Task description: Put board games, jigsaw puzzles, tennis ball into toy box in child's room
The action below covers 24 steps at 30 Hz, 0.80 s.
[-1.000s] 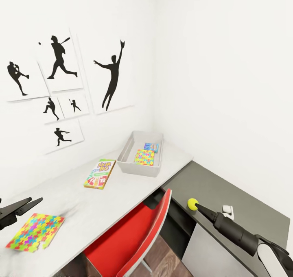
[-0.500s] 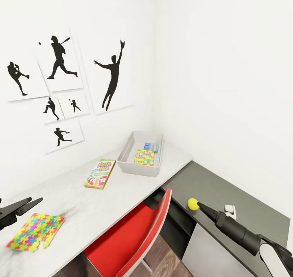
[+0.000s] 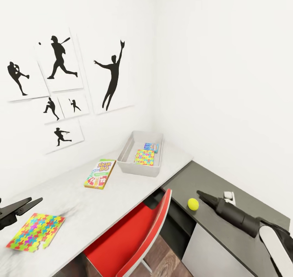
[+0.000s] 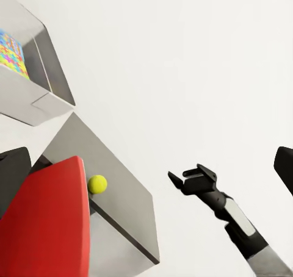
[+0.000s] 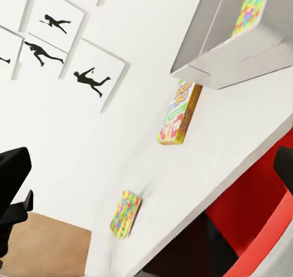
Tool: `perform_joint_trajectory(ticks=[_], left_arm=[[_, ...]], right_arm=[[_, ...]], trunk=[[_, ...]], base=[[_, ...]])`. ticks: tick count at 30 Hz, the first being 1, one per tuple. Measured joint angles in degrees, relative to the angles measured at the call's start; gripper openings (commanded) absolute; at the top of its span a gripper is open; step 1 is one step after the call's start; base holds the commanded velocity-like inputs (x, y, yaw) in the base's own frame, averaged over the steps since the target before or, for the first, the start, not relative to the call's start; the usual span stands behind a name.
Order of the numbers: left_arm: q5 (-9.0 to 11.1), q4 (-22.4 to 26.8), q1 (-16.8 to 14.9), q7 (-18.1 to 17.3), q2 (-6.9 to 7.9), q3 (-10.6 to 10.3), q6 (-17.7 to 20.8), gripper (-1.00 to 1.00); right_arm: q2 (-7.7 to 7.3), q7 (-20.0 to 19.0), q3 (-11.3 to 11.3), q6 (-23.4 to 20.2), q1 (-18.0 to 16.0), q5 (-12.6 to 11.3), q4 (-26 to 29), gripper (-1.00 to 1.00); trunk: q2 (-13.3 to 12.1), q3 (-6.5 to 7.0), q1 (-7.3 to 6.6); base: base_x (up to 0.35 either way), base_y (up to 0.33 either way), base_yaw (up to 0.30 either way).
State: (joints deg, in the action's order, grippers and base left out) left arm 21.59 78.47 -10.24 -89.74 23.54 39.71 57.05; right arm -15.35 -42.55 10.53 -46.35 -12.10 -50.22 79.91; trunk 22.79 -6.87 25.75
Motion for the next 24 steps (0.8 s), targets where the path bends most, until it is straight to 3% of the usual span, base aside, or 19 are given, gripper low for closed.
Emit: perform_joint_trajectory(ticks=[3, 5, 10, 14, 17, 24], left_arm=[[-0.01, 0.0, 0.0, 0.0, 0.0, 0.02, 0.0, 1.0], [-0.01, 0.0, 0.0, 0.0, 0.0, 0.01, 0.0, 1.0], [0.0, 0.0, 0.0, 0.0, 0.0, 0.0, 0.0, 1.0], [-0.08, 0.02, 0.0, 0.01, -0.01, 0.0, 0.0, 1.0], [-0.05, 0.01, 0.0, 0.0, 0.01, 0.0, -0.01, 1.0], [-0.05, 0.02, 0.0, 0.01, 0.04, 0.0, 0.0, 1.0]], right_arm=[[-0.45, 4.01, 0.11, -5.4, -4.46, -0.22, 0.71, 1.0], [-0.39, 10.01, 0.07, -9.52, -9.51, -0.58, 1.08, 1.0], [-0.03, 22.26, -0.96, -12.64, -17.67, -1.31, 1.04, 1.0], [0.56, 30.74, -3.51, -13.4, -22.62, -1.67, 0.86, 1.0], [1.16, 35.43, -6.05, -13.39, -25.16, -2.02, 0.73, 1.0], [2.14, 38.3, -8.2, -13.37, -26.72, -2.09, 0.81, 1.0]], trunk=[[0.0, 0.0, 0.0], [0.0, 0.0, 0.0], [0.0, 0.0, 0.01], [-0.01, 0.0, 0.01], [-0.01, 0.0, 0.02], [-0.01, 0.0, 0.02]], base=[[0.0, 0.0, 0.0], [0.0, 0.0, 0.0], [-0.033, 0.0, 0.0], [-0.099, 0.001, 0.0], [-0.164, 0.044, 0.0], [-0.234, 0.124, 0.0]])
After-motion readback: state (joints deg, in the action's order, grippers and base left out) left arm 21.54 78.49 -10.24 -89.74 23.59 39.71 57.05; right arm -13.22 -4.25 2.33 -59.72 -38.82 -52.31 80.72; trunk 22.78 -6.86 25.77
